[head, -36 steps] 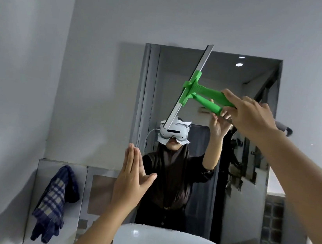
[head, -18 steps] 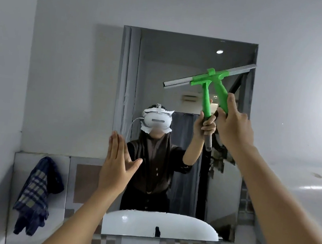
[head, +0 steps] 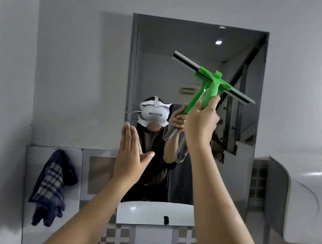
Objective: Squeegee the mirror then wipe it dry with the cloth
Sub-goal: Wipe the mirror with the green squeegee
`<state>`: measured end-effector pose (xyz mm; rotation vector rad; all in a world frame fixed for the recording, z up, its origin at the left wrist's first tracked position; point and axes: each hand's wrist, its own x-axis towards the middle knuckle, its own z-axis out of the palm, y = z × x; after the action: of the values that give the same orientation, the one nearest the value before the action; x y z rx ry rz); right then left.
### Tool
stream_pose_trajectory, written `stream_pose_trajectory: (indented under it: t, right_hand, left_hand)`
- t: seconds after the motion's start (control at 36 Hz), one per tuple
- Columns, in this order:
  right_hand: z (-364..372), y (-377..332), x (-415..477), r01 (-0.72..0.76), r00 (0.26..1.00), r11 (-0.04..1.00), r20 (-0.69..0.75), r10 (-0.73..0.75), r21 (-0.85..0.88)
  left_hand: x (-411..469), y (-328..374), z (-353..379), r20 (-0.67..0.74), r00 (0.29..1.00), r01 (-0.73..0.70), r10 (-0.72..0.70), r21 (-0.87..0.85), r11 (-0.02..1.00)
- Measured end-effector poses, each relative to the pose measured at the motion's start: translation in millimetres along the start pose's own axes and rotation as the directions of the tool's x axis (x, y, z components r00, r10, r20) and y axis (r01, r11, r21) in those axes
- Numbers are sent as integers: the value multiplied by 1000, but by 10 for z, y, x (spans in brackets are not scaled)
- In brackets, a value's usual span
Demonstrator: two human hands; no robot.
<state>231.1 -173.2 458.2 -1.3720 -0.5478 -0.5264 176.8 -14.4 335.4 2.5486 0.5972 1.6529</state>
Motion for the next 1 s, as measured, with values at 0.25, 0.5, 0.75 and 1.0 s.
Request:
stream_pose_trajectory:
  t: [0.25,0.5,0.75,1.0]
  right_hand:
    - [278,117,-420,77,992,993,108,-67,-94]
    - [153,456,-554,375,915,876,272,-297,-305]
    - [-334,816,-19,679,731,605,457,-507,-416]
    - [-861,762,444,787,615,381,578,-536,-485]
  left_hand:
    - [-22,-8,20,-46,999,-26,26,5,1000]
    - [-241,25,221,-63,998,-6,6,0,1000]
    - [-474,94,382,-92,995,39,-38,12,999]
    - [-446,85,377,-87,991,103,-100,35,994]
